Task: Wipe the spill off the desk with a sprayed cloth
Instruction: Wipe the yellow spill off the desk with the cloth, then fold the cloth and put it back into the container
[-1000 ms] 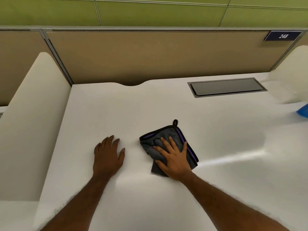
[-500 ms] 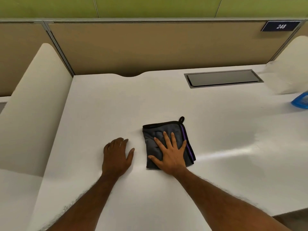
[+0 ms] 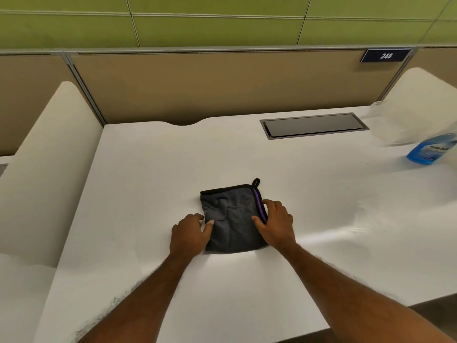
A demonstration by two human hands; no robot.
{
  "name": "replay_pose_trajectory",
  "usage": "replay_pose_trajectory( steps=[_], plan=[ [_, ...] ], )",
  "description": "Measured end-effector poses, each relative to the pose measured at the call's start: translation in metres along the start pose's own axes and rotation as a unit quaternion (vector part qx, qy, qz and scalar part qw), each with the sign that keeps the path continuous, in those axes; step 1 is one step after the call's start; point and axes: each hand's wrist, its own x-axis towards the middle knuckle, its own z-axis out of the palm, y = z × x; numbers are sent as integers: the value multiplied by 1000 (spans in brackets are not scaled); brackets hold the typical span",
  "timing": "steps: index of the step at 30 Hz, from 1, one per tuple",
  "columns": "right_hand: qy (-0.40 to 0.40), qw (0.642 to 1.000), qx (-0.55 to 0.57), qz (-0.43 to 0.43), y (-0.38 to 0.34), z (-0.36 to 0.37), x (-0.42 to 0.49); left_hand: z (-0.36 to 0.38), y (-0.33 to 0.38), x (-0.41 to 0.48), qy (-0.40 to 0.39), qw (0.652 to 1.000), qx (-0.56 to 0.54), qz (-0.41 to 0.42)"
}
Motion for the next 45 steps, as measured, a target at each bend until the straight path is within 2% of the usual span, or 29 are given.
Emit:
replay_pose_trajectory(
  steps=[5, 9, 14, 20, 24, 29, 33, 36, 41, 45],
  plan=[
    [-71, 976, 157, 130, -11, -6, 22, 3, 15, 12, -53, 986, -95, -126],
    [-101, 960, 189, 180, -16, -6, 37, 5, 24, 21, -81, 976, -133, -149],
    [-133, 948, 193, 216, -15, -9, 41, 5, 27, 19, -57, 966, -196, -156],
    [-144, 943, 224, 198, -6, -6, 40, 1, 25, 14, -36, 946, -294, -134],
    [-118, 947, 243, 176, 0, -10, 37, -10, 23, 10, -27, 954, -290, -66],
    [-60, 935, 331, 109, -1, -42, 23, -32, 21, 8, -8, 947, -322, 9],
    [-14, 922, 379, 80, -5, -68, 13, -48, 24, 6, -8, 953, -291, 87],
    [-8, 920, 389, 49, -9, -84, 8, -58, 29, 3, -3, 958, -257, 127],
    [-16, 944, 327, -33, -11, -108, 6, -75, 40, 0, 39, 968, -194, 153],
    [34, 955, 285, -78, -14, -123, 7, -90, 50, -3, 91, 969, -139, 185]
  ],
)
